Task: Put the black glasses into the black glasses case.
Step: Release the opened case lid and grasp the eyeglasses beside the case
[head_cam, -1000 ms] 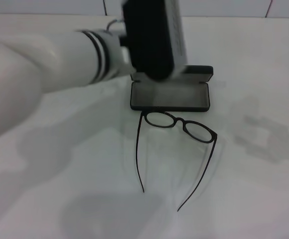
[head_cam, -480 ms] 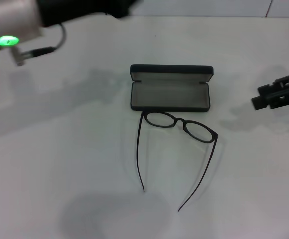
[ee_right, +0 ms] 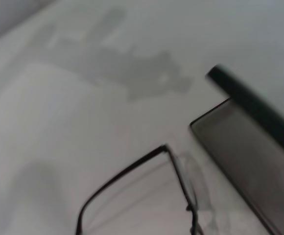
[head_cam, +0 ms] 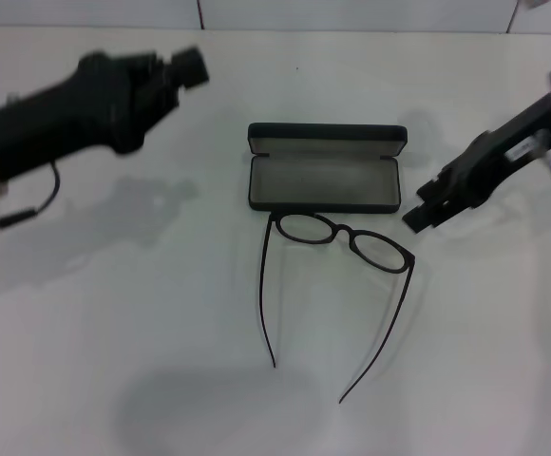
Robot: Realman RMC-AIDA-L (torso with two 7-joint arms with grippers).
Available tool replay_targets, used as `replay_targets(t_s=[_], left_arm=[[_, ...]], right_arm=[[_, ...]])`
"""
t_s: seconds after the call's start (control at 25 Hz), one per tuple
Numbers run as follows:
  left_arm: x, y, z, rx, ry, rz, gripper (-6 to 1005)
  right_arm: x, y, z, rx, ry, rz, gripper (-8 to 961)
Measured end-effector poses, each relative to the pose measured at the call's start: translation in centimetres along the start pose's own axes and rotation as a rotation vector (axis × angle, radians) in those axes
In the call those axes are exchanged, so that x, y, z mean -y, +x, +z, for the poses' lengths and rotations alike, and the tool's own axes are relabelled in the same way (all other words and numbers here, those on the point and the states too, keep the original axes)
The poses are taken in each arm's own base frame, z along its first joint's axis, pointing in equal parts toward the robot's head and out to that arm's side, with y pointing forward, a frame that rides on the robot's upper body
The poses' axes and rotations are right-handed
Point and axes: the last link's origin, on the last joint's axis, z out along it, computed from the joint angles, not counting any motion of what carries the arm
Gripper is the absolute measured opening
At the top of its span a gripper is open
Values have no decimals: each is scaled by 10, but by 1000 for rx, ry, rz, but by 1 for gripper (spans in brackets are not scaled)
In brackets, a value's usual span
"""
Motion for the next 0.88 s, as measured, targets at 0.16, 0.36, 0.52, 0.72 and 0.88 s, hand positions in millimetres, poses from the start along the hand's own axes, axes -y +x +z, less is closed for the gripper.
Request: replay_targets(t_s=[0.16, 0.36, 0.52, 0.72, 0.88], left_arm=[[-8, -18, -17, -2, 35, 7, 31], [-16, -40, -30, 2, 70, 1, 35], [-20, -54, -31, 29, 62, 1, 34], [-26, -65, -24, 55, 42, 5, 34], [-27, -67, -22, 60, 41, 4, 33]], right_arm=[[-6, -19, 28, -71, 51, -62, 497], [-11, -41, 52, -104, 105, -147, 482], [-12, -48, 59, -105, 108, -151, 469], [-15, -52, 65, -95, 99, -161, 454], [-17, -50, 68, -96, 87, -163, 442]])
